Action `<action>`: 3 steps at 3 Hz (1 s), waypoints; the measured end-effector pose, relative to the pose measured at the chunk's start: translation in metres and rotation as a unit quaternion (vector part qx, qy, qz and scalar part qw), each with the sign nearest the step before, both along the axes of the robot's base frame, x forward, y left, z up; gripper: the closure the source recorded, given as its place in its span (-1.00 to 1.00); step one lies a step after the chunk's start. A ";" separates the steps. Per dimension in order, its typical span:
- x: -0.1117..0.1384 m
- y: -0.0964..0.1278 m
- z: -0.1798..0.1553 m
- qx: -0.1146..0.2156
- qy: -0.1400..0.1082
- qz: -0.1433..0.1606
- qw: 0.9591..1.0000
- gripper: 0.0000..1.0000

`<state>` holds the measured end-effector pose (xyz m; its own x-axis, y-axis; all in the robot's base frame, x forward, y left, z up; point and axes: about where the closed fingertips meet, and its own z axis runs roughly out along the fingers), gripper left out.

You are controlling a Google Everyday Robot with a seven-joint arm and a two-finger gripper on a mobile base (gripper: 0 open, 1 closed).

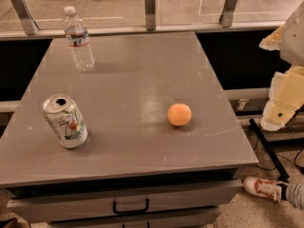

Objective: Pick orange

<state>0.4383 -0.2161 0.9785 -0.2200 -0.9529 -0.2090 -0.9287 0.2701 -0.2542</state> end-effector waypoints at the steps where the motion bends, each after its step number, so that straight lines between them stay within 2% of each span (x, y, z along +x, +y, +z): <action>1: 0.000 0.000 0.000 0.000 0.000 0.000 1.000 -1.00; 2: 0.012 0.016 -0.021 -0.024 0.006 0.011 1.000 -1.00; 3: 0.025 0.034 -0.061 -0.047 0.015 0.027 0.998 -1.00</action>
Offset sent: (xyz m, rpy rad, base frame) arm 0.0327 0.0405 -0.0616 -0.1291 0.0543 0.0600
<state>0.4634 -0.1820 0.9177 -0.1729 -0.9786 -0.1117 -0.9485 0.1960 -0.2489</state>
